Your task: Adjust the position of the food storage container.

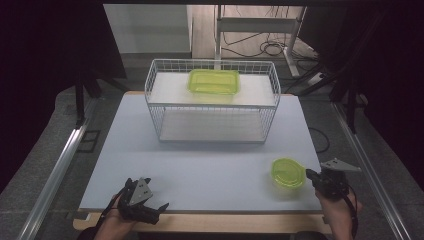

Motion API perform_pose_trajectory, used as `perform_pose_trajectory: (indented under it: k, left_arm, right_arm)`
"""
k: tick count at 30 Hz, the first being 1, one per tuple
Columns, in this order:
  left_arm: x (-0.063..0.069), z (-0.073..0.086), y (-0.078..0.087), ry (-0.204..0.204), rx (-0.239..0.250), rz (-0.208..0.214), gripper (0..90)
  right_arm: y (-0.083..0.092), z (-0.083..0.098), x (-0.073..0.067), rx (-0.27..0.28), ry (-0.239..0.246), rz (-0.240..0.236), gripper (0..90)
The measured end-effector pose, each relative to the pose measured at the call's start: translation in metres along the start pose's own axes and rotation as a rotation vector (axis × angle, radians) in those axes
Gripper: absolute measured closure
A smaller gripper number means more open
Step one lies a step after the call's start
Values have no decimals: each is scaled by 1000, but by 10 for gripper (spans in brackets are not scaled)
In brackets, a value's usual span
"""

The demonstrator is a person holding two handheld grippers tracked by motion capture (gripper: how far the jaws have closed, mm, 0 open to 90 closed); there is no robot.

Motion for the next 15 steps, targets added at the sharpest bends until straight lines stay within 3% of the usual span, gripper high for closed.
perform_pose_trajectory:
  k: [6,15]
  left_arm:
    - [1,0,-1,-2,-3,1,22]
    - [0,0,-1,2,-3,0,22]
  right_arm:
    - [-3,0,-2,-7,4,0,892]
    - [-9,-6,-16,-18,32,-27,892]
Point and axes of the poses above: each handheld gripper's, and its own axes: y roughly backward along the jaws, z roughly out of its underside, x roughly to its right, the point moved 8 cm from there along -y, roughly forward along the jaws, and after that the axes turned 13 degrees about -x, right-handed, at the moved point
